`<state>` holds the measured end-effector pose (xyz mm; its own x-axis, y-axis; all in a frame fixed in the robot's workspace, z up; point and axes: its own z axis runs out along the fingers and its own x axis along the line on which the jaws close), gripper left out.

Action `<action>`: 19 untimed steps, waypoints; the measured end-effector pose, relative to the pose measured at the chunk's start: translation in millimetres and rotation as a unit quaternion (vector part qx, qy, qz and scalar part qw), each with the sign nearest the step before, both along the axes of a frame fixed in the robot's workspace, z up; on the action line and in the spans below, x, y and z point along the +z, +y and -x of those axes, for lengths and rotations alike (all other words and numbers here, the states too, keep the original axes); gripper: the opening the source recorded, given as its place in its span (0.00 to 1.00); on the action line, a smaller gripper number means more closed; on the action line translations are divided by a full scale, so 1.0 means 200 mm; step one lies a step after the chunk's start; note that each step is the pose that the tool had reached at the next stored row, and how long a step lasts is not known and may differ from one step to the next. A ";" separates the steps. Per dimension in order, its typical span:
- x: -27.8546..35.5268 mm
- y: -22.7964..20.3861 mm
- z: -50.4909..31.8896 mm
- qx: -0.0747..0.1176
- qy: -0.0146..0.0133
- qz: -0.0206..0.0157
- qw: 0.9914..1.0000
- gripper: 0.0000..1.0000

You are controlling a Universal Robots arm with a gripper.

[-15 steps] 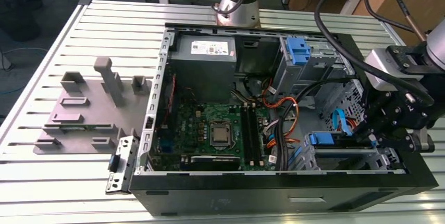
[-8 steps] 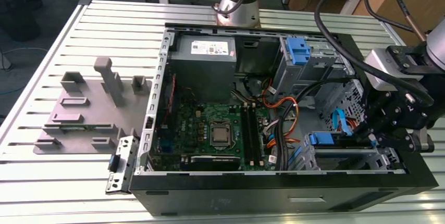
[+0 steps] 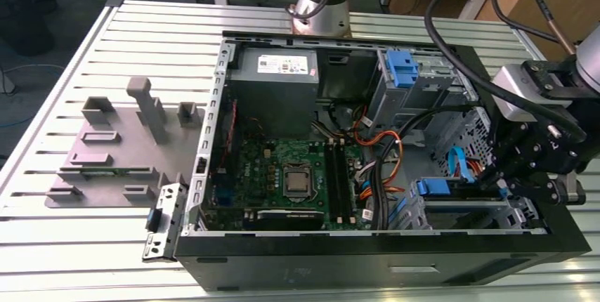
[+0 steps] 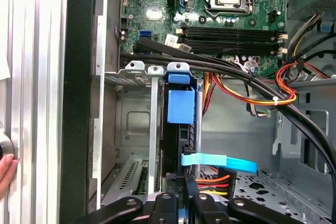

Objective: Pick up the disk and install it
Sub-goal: 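Insert the second disk wire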

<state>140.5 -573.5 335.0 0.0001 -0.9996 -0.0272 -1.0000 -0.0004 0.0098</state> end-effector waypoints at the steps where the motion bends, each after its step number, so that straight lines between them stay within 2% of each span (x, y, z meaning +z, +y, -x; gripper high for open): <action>1: 0.008 0.000 0.000 0.000 0.000 0.000 1.000 0.17; 3: 0.012 0.000 0.000 0.000 0.000 0.000 1.000 0.17; 4: 0.013 0.000 0.000 0.000 0.000 -0.002 1.000 0.17; 6: 0.013 0.000 0.000 0.000 0.000 -0.006 1.000 0.17; 8: 0.013 0.000 0.002 0.000 0.000 -0.012 1.000 0.17; 19: 0.006 0.001 0.021 -0.001 0.000 -0.013 1.000 0.17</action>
